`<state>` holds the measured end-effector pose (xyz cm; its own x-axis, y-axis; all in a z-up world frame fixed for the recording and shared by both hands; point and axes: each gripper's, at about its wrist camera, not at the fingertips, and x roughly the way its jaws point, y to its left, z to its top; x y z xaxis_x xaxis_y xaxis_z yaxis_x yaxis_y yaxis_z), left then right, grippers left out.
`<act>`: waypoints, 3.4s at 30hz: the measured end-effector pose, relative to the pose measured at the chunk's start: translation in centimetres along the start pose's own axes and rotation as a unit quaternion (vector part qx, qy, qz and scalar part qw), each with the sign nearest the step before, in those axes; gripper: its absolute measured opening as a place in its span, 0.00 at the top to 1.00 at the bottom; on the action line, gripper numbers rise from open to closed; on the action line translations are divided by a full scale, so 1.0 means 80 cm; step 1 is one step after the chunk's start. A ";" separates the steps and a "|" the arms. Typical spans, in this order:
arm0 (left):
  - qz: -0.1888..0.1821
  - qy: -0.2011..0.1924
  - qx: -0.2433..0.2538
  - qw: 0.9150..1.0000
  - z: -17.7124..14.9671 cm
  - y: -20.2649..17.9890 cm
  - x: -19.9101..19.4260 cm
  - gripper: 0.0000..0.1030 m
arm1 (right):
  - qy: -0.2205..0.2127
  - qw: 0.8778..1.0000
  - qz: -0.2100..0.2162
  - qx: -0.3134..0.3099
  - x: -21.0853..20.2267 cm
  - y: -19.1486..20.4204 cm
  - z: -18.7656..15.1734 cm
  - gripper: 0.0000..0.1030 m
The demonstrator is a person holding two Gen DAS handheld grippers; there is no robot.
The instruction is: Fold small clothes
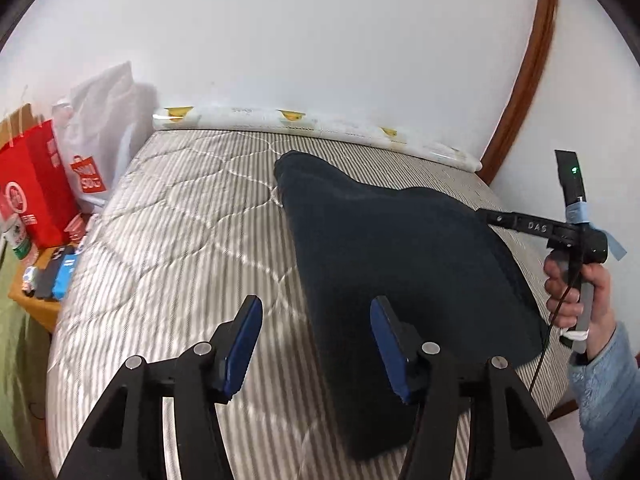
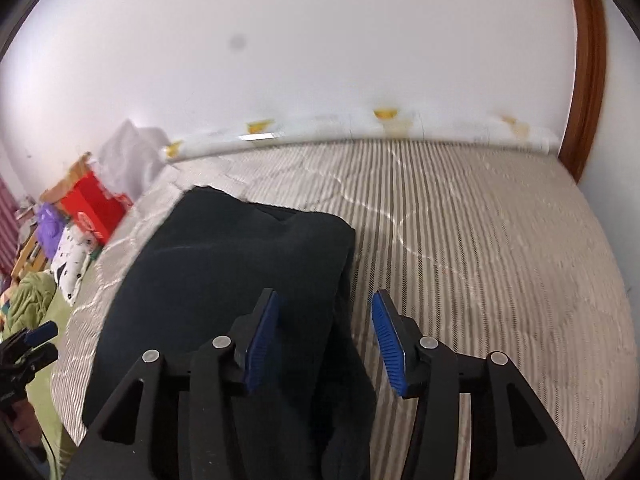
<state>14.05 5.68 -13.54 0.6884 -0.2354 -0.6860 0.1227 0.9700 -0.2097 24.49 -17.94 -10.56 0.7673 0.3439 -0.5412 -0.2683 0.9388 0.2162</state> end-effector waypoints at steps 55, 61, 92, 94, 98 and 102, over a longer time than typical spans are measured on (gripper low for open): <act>0.005 0.065 0.005 0.998 -0.064 -0.057 0.009 0.37 | -0.017 0.998 -0.055 -0.007 -0.094 -0.011 -0.134 0.68; 0.014 0.050 0.001 0.999 -0.029 -0.051 0.022 0.37 | -0.034 0.998 -0.048 -0.016 -0.098 -0.004 -0.096 0.68; 0.063 0.047 -0.024 0.997 0.104 0.026 0.203 0.35 | 0.034 0.998 -0.041 -0.041 0.112 0.025 0.039 0.65; 0.063 0.048 -0.024 0.997 0.103 0.025 0.203 0.35 | 0.035 0.998 -0.032 -0.032 0.112 0.019 0.039 0.65; 0.044 0.054 -0.026 0.997 0.099 0.022 0.193 0.37 | 0.029 0.999 -0.023 -0.019 0.100 0.012 0.040 0.65; 0.031 0.055 -0.023 0.998 0.090 0.012 0.173 0.37 | 0.025 0.999 -0.028 -0.008 0.077 0.000 0.035 0.64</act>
<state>28.86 3.81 -18.24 0.6108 -0.1828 -0.7704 0.0485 0.9798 -0.1941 30.84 -15.92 -11.62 0.7518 0.2913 -0.5915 -0.2359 0.9566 0.1713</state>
